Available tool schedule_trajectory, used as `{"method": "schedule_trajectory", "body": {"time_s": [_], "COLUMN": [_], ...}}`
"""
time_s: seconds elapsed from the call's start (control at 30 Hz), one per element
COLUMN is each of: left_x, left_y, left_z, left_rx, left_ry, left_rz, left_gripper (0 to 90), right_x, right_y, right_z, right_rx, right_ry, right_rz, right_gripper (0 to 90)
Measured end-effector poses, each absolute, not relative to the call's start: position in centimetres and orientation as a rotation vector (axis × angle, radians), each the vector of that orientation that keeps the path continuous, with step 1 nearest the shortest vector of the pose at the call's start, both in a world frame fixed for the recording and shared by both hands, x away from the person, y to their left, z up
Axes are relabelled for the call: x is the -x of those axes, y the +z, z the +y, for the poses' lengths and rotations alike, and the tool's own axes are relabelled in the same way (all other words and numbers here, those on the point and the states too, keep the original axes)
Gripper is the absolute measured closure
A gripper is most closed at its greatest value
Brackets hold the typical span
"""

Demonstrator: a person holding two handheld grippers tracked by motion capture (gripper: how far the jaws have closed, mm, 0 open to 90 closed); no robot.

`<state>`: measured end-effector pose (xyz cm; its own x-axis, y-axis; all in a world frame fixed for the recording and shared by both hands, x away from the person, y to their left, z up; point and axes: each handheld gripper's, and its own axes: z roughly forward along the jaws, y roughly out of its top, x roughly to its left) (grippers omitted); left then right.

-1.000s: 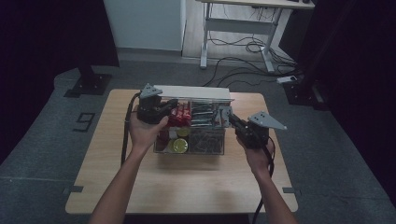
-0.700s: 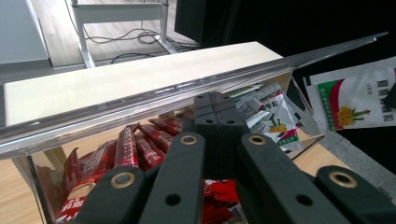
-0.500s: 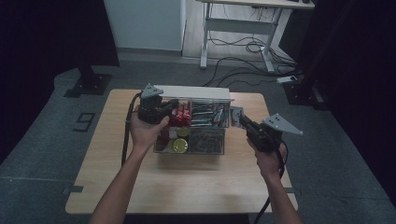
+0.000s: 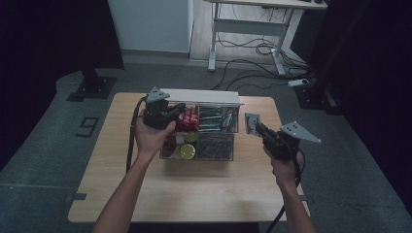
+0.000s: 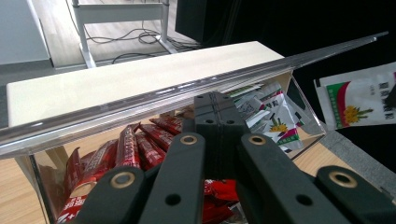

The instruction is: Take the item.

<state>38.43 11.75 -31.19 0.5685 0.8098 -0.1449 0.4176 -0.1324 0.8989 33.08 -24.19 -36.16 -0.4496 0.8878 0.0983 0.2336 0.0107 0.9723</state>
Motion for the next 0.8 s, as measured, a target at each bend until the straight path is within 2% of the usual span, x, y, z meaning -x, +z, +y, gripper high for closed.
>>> {"method": "schedule_trajectory", "body": {"time_s": [0.8], "left_x": [-38.2], "left_y": [-31.3], "left_z": [11.6], "left_rx": [-1.758], "left_ry": [0.466], "left_rz": [1.011], "left_gripper": [90.0], "right_x": [-34.0], "right_y": [-42.7], "right_z": [-26.5], "right_rx": [-1.304], "right_ry": [1.411], "right_rz": [1.749], "right_gripper": [89.0]}}
